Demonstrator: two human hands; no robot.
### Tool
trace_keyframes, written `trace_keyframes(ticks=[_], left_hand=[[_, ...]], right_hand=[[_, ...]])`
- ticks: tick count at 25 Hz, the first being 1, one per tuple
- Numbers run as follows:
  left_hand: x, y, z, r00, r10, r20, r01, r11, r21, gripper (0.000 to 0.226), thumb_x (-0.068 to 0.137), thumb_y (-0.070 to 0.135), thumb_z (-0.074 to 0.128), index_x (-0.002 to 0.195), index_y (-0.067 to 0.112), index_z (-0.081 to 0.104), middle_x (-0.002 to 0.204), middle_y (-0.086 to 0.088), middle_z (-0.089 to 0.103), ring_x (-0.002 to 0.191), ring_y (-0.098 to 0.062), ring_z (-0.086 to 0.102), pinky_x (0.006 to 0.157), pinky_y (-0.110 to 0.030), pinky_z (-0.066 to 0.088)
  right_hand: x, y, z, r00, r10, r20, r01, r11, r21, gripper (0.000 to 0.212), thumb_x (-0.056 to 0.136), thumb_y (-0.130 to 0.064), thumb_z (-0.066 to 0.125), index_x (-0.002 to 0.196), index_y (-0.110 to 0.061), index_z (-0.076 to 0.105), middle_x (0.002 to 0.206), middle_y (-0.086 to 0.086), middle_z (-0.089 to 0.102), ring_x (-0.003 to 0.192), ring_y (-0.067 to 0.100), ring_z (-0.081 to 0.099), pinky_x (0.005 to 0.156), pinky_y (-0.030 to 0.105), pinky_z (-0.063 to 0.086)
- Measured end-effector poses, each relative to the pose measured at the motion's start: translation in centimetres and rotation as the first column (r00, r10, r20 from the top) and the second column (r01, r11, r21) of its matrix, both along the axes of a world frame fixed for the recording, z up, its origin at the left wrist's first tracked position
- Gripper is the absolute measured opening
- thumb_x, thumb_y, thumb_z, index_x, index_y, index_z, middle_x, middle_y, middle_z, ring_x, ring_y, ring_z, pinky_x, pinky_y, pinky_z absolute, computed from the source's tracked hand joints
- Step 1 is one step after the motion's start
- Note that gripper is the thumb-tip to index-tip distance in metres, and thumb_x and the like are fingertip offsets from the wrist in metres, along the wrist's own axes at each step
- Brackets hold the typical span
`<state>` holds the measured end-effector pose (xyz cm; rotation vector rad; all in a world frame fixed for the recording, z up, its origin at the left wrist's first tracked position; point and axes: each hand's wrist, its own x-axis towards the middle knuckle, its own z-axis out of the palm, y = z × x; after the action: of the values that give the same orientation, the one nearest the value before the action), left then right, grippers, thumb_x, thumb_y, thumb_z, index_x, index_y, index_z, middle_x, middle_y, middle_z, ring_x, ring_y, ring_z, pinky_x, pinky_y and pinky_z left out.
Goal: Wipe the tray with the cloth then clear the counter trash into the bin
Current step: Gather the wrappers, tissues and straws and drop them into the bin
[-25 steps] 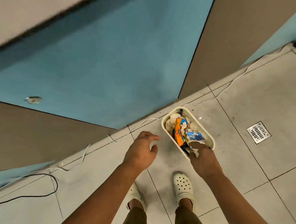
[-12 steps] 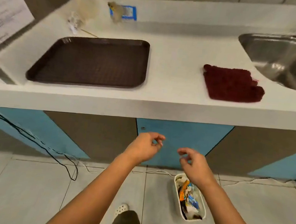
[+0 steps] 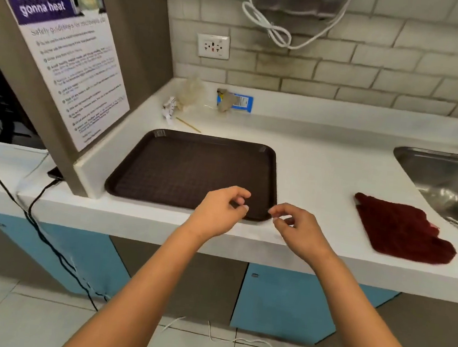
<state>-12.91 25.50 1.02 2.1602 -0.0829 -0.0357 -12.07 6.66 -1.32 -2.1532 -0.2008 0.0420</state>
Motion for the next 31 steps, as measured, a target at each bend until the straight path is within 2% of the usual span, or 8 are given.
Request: trace_keyframes(ticks=[3, 6, 10, 13, 21, 24, 27, 31], left_hand=[[2.7, 3.3, 0.9, 0.999, 0.03, 0.015, -0.03, 1.0, 0.002, 0.027, 0.089, 0.021, 0.056, 0.116, 0.027, 0.059, 0.092, 0.017, 0.053, 0.064, -0.002, 0.053, 0.06, -0.009, 0.042], [5.4, 6.2, 1.5, 0.998, 0.055, 0.028, -0.055, 0.998, 0.016, 0.027, 0.089, 0.022, 0.057, 0.115, 0.029, 0.059, 0.094, 0.016, 0.053, 0.072, -0.002, 0.055, 0.061, -0.007, 0.04], [9.0, 9.3, 1.6, 0.992, 0.116, 0.05, -0.118, 0.993, 0.03, 0.027, 0.088, 0.021, 0.058, 0.115, 0.028, 0.06, 0.102, 0.011, 0.055, 0.081, -0.002, 0.055, 0.074, -0.014, 0.039], [12.3, 11.1, 1.1, 0.987, 0.153, 0.044, -0.156, 0.984, 0.091, 0.027, 0.088, 0.022, 0.058, 0.115, 0.028, 0.06, 0.107, 0.008, 0.054, 0.084, -0.004, 0.054, 0.079, -0.019, 0.041], [24.5, 15.6, -0.4, 0.963, 0.261, 0.063, -0.268, 0.929, 0.256, 0.028, 0.091, 0.017, 0.051, 0.117, 0.023, 0.06, 0.128, 0.0, 0.05, 0.102, -0.012, 0.051, 0.085, -0.017, 0.036], [29.3, 17.2, -1.1, 0.97, 0.242, 0.028, -0.236, 0.906, 0.352, 0.031, 0.092, 0.015, 0.047, 0.12, 0.025, 0.057, 0.136, 0.002, 0.043, 0.107, -0.015, 0.053, 0.09, -0.021, 0.039], [33.4, 18.5, -2.2, 0.976, 0.215, 0.013, -0.198, 0.873, 0.446, 0.04, 0.092, 0.009, 0.044, 0.128, 0.026, 0.052, 0.142, 0.003, 0.038, 0.125, -0.016, 0.043, 0.098, -0.024, 0.035], [36.7, 19.8, -3.9, 0.985, 0.149, -0.091, -0.077, 0.839, 0.539, 0.074, 0.081, -0.013, 0.036, 0.137, 0.034, 0.041, 0.151, 0.008, 0.024, 0.138, -0.013, 0.026, 0.103, -0.023, 0.032]], right_hand=[[3.1, 2.4, 0.9, 0.999, -0.037, 0.023, 0.037, 0.999, 0.006, 0.021, 0.088, -0.013, 0.055, 0.092, -0.032, 0.062, 0.088, -0.02, 0.059, 0.076, -0.001, 0.056, 0.061, 0.002, 0.04], [6.0, 4.4, 1.0, 0.998, -0.054, 0.023, 0.054, 0.999, -0.001, 0.021, 0.088, -0.013, 0.055, 0.09, -0.033, 0.062, 0.087, -0.02, 0.058, 0.078, -0.002, 0.055, 0.066, 0.003, 0.039], [9.8, 6.0, 0.9, 0.998, -0.052, 0.021, 0.052, 0.998, -0.026, 0.023, 0.087, -0.013, 0.057, 0.087, -0.036, 0.06, 0.088, -0.02, 0.058, 0.079, -0.003, 0.055, 0.067, 0.003, 0.037], [13.5, 6.8, 0.8, 0.999, -0.038, 0.018, 0.039, 0.998, -0.041, 0.022, 0.087, -0.014, 0.057, 0.087, -0.036, 0.06, 0.093, -0.016, 0.059, 0.083, -0.001, 0.055, 0.068, 0.005, 0.037], [27.4, 9.8, 0.4, 0.998, 0.065, 0.011, -0.064, 0.995, -0.08, 0.019, 0.086, -0.008, 0.056, 0.088, -0.025, 0.062, 0.099, -0.002, 0.061, 0.075, 0.006, 0.055, 0.076, 0.018, 0.039], [32.3, 11.3, -0.4, 0.995, 0.101, -0.004, -0.1, 0.988, -0.12, 0.017, 0.087, -0.01, 0.055, 0.09, -0.026, 0.062, 0.106, -0.003, 0.059, 0.087, 0.012, 0.054, 0.08, 0.02, 0.039], [36.5, 12.6, -1.2, 0.991, 0.133, -0.001, -0.131, 0.969, -0.208, 0.018, 0.087, -0.011, 0.054, 0.098, -0.021, 0.065, 0.113, 0.001, 0.058, 0.093, 0.014, 0.054, 0.084, 0.019, 0.038], [41.7, 14.8, -2.1, 0.965, 0.252, 0.069, -0.203, 0.891, -0.407, 0.027, 0.088, -0.007, 0.051, 0.11, -0.017, 0.063, 0.128, 0.004, 0.051, 0.114, 0.02, 0.051, 0.094, 0.017, 0.035]])
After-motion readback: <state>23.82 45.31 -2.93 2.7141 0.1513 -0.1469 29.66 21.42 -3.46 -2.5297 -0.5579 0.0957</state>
